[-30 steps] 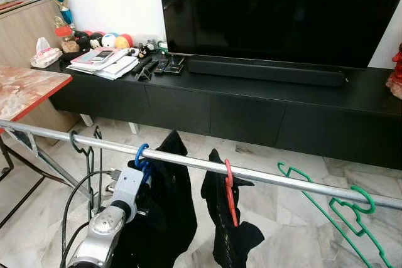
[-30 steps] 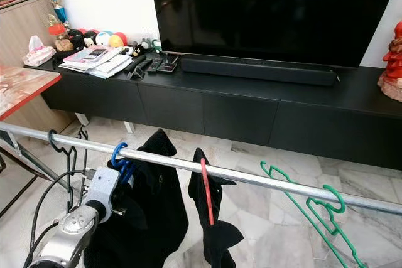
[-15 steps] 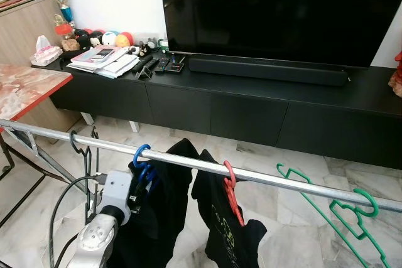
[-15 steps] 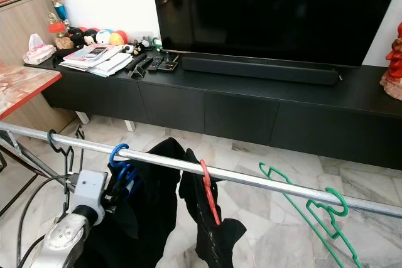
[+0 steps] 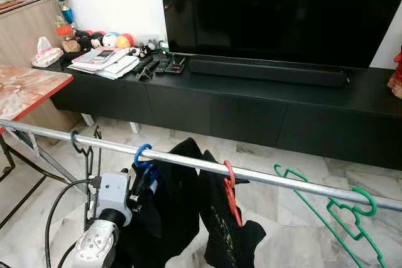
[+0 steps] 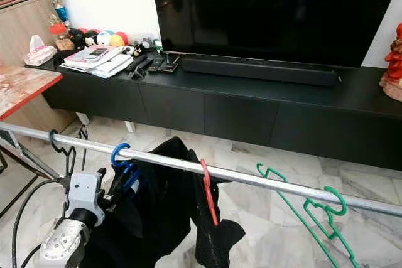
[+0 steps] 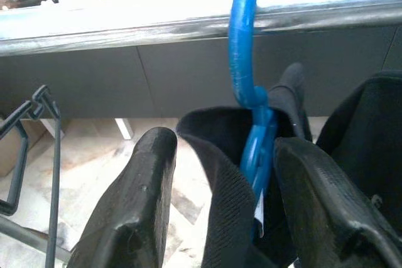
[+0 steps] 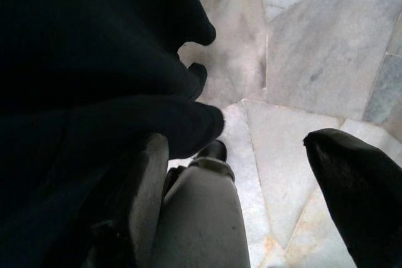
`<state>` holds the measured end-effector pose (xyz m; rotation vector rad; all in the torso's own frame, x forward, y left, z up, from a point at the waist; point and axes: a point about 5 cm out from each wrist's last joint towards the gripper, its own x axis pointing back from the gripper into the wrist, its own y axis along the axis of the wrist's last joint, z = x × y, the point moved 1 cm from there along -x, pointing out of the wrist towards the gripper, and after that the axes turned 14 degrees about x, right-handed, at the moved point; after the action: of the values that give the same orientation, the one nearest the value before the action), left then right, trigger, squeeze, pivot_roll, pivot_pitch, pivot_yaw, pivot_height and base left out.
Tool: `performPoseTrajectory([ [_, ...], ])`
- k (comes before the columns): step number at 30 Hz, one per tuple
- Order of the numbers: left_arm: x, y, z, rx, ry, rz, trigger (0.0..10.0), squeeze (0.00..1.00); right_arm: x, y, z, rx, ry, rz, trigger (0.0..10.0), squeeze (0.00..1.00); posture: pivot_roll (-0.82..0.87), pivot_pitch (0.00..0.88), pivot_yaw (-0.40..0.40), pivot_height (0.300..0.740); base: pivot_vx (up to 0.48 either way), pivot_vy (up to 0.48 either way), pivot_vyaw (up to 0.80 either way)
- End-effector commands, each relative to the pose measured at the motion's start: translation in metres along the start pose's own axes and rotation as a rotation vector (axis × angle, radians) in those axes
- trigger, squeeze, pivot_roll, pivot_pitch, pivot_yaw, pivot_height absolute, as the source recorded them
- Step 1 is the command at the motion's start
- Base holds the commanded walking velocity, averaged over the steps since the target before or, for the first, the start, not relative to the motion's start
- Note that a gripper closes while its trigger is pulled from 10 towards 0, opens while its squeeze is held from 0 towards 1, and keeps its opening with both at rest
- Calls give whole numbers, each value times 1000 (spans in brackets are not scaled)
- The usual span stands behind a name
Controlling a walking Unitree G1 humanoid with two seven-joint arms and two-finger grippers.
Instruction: Hang hanger
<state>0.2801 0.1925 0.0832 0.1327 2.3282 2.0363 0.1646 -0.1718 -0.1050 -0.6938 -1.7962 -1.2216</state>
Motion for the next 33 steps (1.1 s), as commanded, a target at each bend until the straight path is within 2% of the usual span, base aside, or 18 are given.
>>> performPoseTrajectory([
  [1, -1, 5, -1, -13, -5, -8, 10000, 0, 0, -2, 3, -6, 2, 15, 10000, 0, 5, 9, 49, 740, 0, 0, 0],
  [6, 1, 5, -2, -15, -4, -10, 10000, 0, 1, -8, 1, -8, -11, 35, 10000, 0, 11, 21, 45, 740, 0, -193, 0],
  [16, 1, 8, -2, -15, 4, -34, 10000, 0, 7, -27, -26, -23, -27, 57, 10000, 0, 10, 27, 43, 740, 0, -243, -648],
  [21, 1, 12, -1, -11, 10, -59, 10000, 0, 7, -29, -27, -20, -27, 59, 10000, 0, 9, 26, 42, 740, 0, -244, -629],
  [24, 2, 17, -1, -8, 25, -90, 10000, 0, 7, -28, -20, -17, -18, 54, 10000, 0, 10, 27, 41, 740, 0, -266, -344],
  [28, 3, 16, 0, -12, 31, -80, 10000, 0, 5, -23, -9, -16, -4, 44, 10000, 0, 13, 28, 41, 740, 0, -260, 0],
  [29, 4, 12, 5, -9, 59, -67, 10000, 0, 3, -16, 2, -13, 9, 35, 10000, 0, 12, 30, 40, 740, 0, 0, 0],
  [33, 5, 10, 9, -11, 71, -54, 10000, 0, 2, -10, 11, -11, 19, 29, 10000, 0, 12, 31, 41, 740, 0, 0, 0],
])
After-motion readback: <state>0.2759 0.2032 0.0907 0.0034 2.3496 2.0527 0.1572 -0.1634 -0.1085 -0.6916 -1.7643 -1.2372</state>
